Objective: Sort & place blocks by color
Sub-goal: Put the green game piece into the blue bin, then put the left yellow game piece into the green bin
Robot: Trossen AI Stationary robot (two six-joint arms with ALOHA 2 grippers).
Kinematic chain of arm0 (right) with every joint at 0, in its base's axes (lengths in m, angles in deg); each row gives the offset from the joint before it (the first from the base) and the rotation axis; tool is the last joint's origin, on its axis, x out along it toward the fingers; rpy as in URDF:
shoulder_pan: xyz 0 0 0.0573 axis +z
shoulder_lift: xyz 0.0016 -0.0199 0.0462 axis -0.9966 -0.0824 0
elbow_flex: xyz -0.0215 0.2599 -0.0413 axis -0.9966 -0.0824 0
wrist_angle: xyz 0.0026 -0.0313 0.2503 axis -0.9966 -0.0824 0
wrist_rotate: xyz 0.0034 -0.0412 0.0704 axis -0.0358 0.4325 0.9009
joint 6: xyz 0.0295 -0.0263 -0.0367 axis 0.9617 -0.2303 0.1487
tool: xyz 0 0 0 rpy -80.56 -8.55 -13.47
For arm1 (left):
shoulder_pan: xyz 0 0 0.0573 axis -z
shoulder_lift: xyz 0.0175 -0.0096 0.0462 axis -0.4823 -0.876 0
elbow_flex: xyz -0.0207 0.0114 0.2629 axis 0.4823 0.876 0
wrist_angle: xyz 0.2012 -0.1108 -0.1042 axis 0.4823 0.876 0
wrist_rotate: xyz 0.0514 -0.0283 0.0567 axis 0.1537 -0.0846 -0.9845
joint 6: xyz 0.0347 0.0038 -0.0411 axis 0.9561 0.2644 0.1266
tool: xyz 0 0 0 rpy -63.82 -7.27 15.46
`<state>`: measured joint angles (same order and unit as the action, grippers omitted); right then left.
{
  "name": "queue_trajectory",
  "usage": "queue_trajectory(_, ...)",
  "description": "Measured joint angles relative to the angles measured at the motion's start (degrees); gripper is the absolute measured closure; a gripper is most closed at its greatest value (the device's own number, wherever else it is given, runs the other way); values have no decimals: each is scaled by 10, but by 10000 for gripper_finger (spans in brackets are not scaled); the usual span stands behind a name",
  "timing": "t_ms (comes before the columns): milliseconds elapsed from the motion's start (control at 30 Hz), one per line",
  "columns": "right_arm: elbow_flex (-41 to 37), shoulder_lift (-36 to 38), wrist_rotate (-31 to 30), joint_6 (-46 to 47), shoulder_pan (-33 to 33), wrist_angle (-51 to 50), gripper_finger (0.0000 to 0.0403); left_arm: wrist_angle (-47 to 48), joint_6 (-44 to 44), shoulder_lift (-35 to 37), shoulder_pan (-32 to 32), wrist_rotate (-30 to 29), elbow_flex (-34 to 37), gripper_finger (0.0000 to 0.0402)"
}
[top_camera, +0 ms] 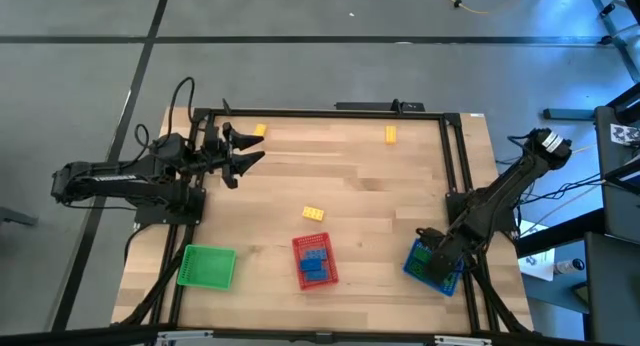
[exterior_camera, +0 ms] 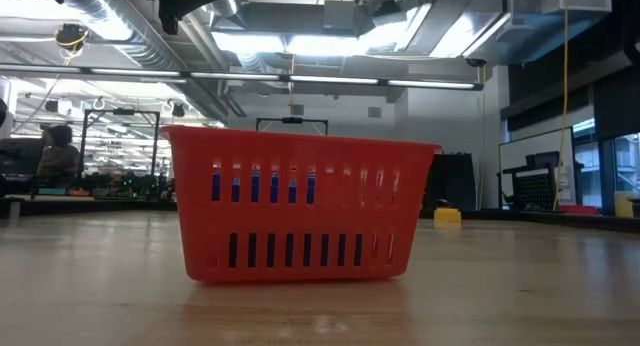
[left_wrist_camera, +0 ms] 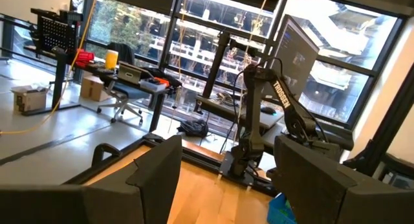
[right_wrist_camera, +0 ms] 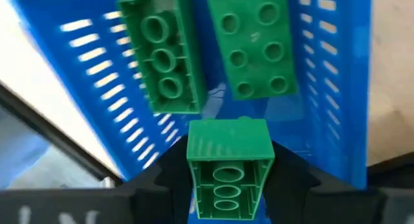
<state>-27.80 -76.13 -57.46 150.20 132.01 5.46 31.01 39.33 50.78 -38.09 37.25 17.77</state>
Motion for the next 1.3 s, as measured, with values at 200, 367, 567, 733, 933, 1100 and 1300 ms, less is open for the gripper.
queue_trajectory(200,0,-25,0,-28,0,-4,255,0,0,0,0,0,0,164)
queue_trajectory(367,0,-30,-1,-32,0,-2,201,0,0,0,0,0,0,164)
queue_trajectory(567,0,-30,-9,-37,0,14,175,0,0,0,0,0,0,164)
queue_trajectory(733,12,-12,35,-73,0,11,172,0,0,0,0,0,0,164)
queue_trajectory(933,66,54,18,-106,0,-26,172,0,0,0,0,0,0,164)
queue_trajectory(1100,79,106,-81,-110,-33,76,174,0,0,0,0,0,0,164)
queue_trajectory(1300,79,96,-204,-257,-156,157,175,0,-19,0,0,10,0,164)
